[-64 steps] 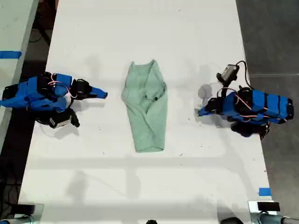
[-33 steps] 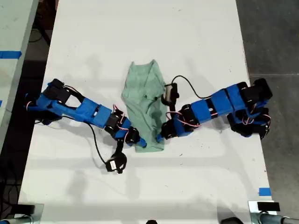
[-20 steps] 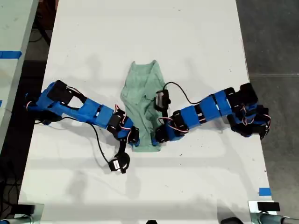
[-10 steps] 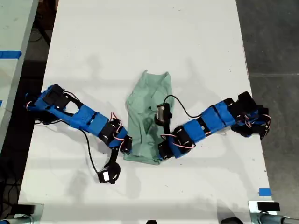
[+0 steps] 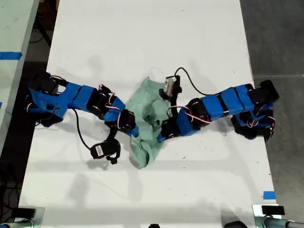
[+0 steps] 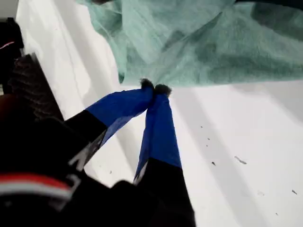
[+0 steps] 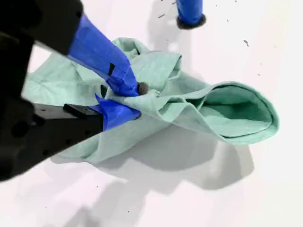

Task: Fold t shirt

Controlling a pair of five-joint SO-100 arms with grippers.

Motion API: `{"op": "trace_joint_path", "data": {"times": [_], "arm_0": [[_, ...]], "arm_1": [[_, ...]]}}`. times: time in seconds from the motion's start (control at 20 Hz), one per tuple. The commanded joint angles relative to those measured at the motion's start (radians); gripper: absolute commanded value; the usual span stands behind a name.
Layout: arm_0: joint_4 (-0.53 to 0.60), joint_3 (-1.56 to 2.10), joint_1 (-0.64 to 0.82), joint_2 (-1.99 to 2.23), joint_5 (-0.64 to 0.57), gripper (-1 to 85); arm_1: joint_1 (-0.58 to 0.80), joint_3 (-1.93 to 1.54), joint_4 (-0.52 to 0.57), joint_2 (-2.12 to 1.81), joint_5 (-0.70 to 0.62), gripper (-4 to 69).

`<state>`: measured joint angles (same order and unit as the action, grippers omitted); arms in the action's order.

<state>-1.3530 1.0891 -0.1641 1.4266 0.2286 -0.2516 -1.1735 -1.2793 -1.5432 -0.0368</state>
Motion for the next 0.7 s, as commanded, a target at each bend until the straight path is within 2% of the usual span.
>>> {"op": "trace_joint_path", "data": {"times": [0.0, 0.15, 0.3, 0.4, 0.5, 0.65], "arm_0": [[-0.006, -0.041, -0.005, 0.054, -0.005, -0.2], [0.012, -0.041, -0.060, -0.005, 0.041, -0.2], [0.046, -0.044, -0.081, -0.028, 0.052, -0.2], [0.054, -0.048, -0.081, -0.026, 0.052, -0.2], [0.055, -0.048, -0.087, -0.026, 0.057, -0.2], [0.057, -0.044, -0.129, -0.055, 0.107, -0.2]], "arm_1": [[-0.026, 0.012, 0.064, 0.014, -0.014, 13.7], [-0.084, 0.048, 0.071, 0.186, 0.044, 20.1], [-0.115, 0.100, 0.144, 0.321, 0.061, 30.5], [-0.109, 0.104, 0.209, 0.373, 0.064, 28.6], [-0.098, 0.106, 0.261, 0.397, 0.066, 30.9], [-0.081, 0.109, 0.279, 0.400, 0.092, 32.4]]}}
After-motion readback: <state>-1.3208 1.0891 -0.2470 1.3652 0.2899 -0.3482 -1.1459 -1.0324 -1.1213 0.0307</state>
